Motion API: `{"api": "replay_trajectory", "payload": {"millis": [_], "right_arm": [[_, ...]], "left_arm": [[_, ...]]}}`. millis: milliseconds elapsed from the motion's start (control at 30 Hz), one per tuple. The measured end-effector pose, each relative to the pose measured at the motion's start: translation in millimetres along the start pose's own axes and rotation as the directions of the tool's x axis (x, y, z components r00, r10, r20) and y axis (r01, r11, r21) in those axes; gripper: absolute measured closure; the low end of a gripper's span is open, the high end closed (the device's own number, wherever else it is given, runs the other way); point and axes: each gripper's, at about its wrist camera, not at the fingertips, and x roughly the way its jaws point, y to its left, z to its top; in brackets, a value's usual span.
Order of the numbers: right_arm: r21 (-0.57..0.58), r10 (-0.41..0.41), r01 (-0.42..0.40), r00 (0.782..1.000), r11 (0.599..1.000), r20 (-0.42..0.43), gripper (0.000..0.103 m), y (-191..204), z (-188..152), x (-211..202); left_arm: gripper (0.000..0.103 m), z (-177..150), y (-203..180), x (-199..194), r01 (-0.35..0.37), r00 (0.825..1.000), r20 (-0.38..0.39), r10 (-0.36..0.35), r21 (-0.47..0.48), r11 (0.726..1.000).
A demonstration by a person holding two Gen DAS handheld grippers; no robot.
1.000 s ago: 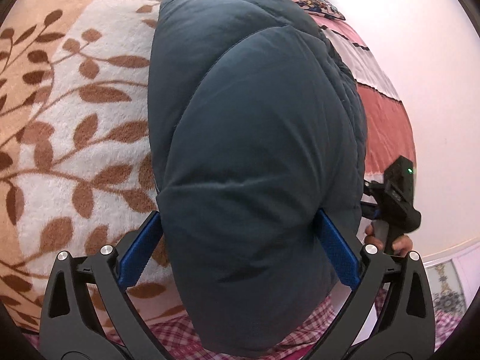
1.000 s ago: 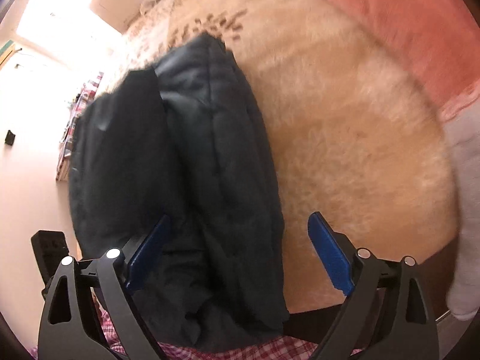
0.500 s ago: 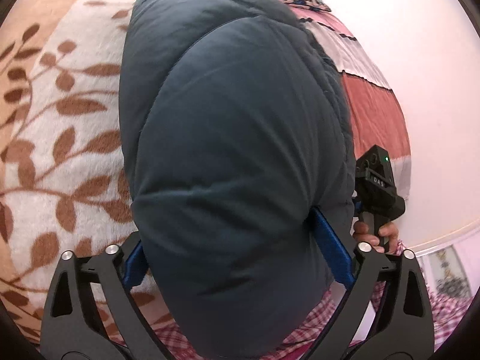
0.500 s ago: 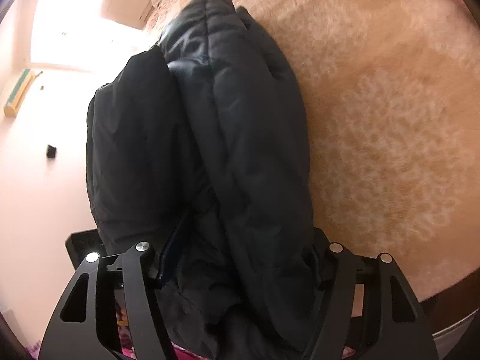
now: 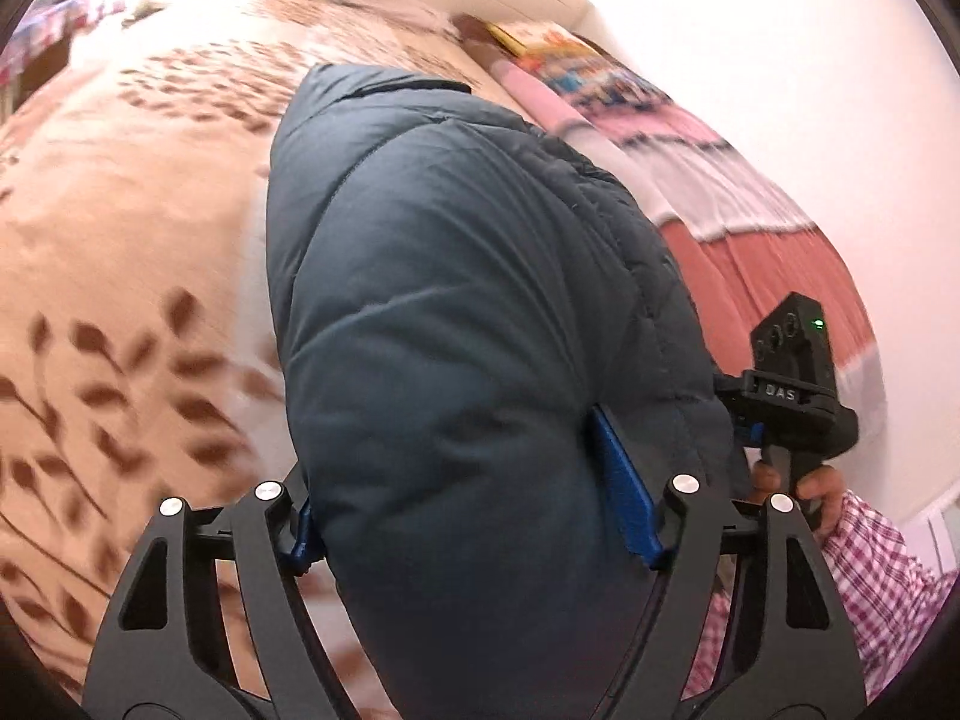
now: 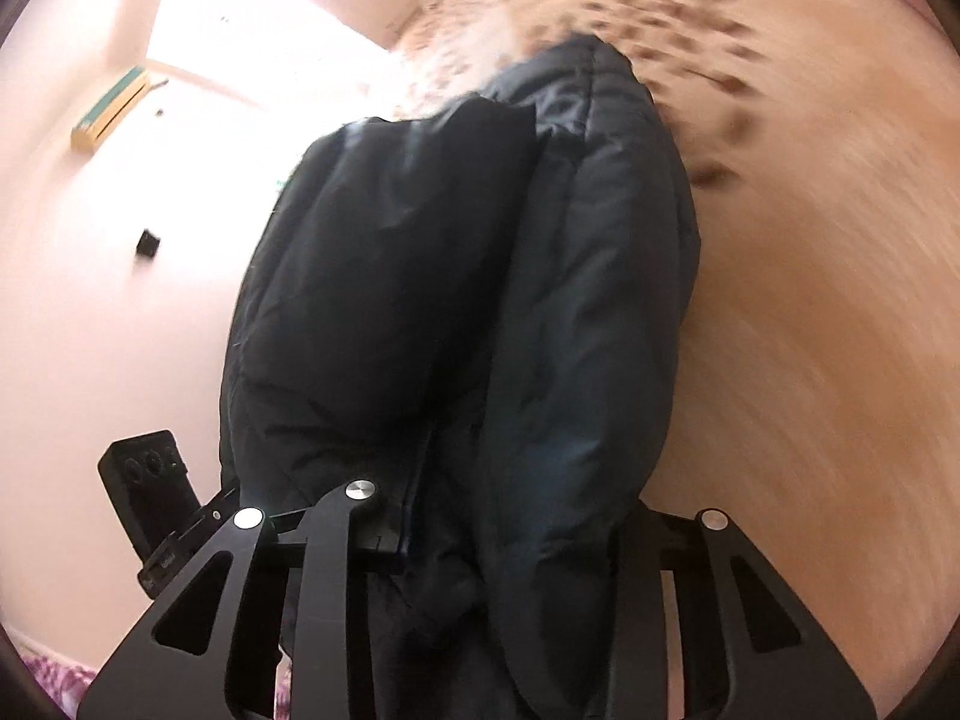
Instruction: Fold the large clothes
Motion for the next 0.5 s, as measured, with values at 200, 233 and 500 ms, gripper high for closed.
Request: {"api": "replay_trajectory", "payload": {"millis": [200, 233, 500], "right_arm": [[-0.098, -0.044, 0.043, 0.999, 0.994, -0.008, 0.07, 47, 43, 63], [-0.105, -0.052, 0.051, 0.999, 0.993, -0.009, 0.07, 53, 44, 70], [-0.036, -0.095, 0.094, 0.995, 0.995, -0.025, 0.064, 62, 25, 95]], "left_arm": [[0.029, 48, 60, 4, -0.083, 0.995, 0.053, 0.086, -0.058, 0.995], [0.029, 51, 67, 6, -0.091, 0.994, 0.055, 0.094, -0.06, 0.994], [0.021, 42, 94, 7, -0.112, 0.992, 0.045, 0.117, -0.09, 0.99]]}}
